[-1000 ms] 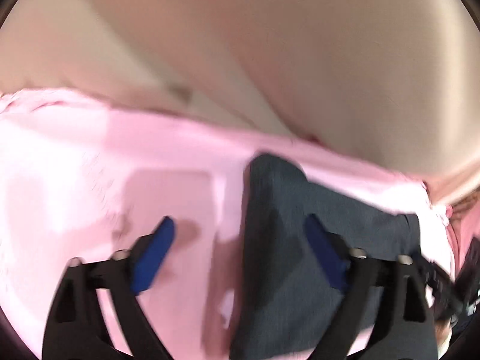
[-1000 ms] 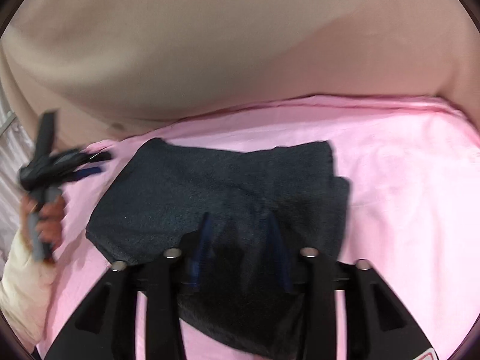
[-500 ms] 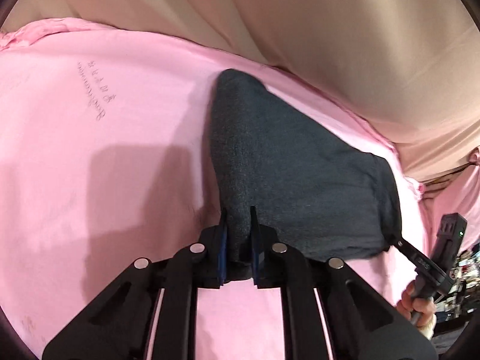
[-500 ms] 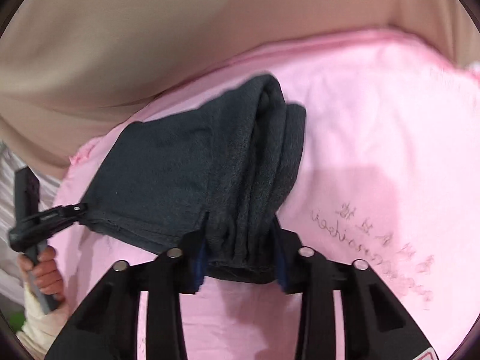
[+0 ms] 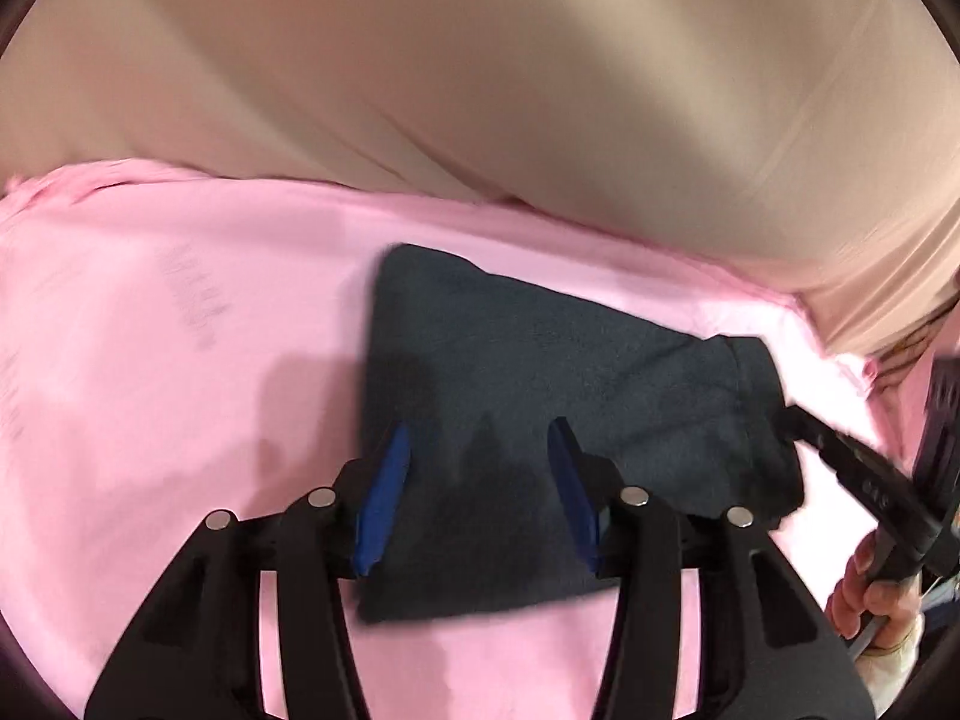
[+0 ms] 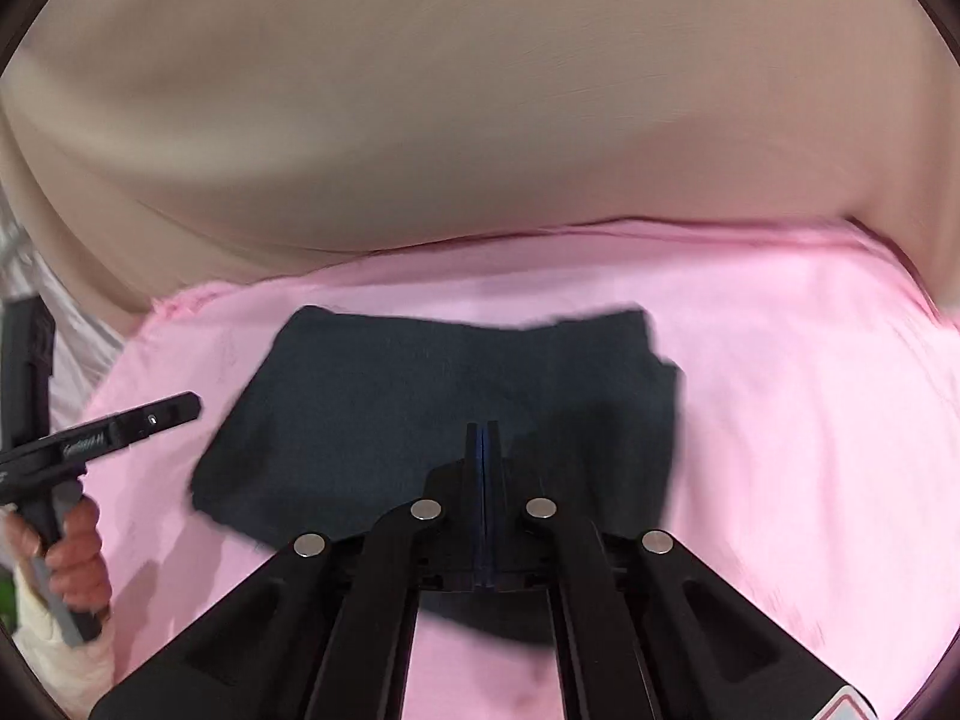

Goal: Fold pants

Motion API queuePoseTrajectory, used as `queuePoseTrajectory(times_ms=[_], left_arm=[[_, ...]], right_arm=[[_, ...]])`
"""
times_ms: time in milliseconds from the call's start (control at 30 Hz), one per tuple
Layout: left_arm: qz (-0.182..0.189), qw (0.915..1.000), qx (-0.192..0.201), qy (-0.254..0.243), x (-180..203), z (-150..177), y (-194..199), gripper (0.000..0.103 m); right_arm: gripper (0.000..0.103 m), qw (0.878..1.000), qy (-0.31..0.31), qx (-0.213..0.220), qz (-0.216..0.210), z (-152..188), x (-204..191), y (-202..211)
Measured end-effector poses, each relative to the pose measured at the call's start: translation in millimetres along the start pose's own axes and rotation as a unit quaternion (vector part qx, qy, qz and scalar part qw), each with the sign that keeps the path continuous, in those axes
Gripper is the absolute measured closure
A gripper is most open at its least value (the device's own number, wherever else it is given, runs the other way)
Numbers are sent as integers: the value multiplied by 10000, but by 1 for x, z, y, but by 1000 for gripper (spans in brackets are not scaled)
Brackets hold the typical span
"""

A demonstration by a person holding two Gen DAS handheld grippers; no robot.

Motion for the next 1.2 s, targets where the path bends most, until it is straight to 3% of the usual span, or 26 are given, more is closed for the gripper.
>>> queuePoseTrajectory(times_ms=[67,100,133,167,233,300,333,433,500,567,600,700,800,933,1000,1067,1200], left_arm=[[-423,9988,-226,-80,4,-2,-42,57],[-459,9985,-301,-23,-3,0,-59,56],[-433,9990,-50,-110,-2,-2,-54,58],[-467,9987,-67,-186,-1,-2,-51,58],[-374,9992,-95,-115,-1,-2,-32,58],[-139,9998,61,-102,-3,5,-1,55],[-90,9997,115,-184,-3,11,13,47],[-57,9977,229,-631,-4,55,53,29],[-136,9953,-79,-960,-17,103,66,29],[-208,9913,-479,-1212,-30,146,70,37],[-274,9866,-800,-1397,-40,175,73,43],[-860,9754,-358,-1999,-43,215,91,43],[-1042,9817,-477,-1521,-79,226,112,39],[-1306,9868,-368,-880,-110,225,136,43],[-1352,9878,-90,-769,-110,227,154,43],[-1397,9872,199,-748,-97,225,167,42],[-1152,9891,545,-741,-56,228,179,39]], right_arm=[[103,9979,-315,-284,485,2,35,-33],[103,9974,-655,-184,231,7,55,-38],[103,9946,-1030,-128,-49,12,66,-32],[103,9933,-1143,-135,-40,14,68,-22],[103,9971,-721,-28,252,15,50,10],[94,9992,-400,76,35,23,27,39],[94,9996,-242,88,-118,33,12,56],[94,9986,204,-11,-491,79,-32,95],[87,9975,369,-121,-583,110,-49,116],[77,9968,353,-228,-678,141,-58,135],[77,9966,349,-283,-687,153,-61,142],[76,9973,363,-384,-507,182,-71,162],[68,9982,163,-326,-469,209,-87,170],[67,9984,-289,-265,-397,230,-97,165],[67,9987,-392,-138,-282,236,-102,172],[67,9993,-362,26,110,236,-107,173],[64,9969,-460,305,555,234,-114,182]])
Point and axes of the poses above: each gripper's, at about its wrist camera, not at the fingertips, and y roughly against the way its jaws point, x to its right, z to its underside, the point moved 3 cm from there along -y, roughly the way its jaws point, and after that the axes turned 9 degrees about y, right-handed, at the moved point
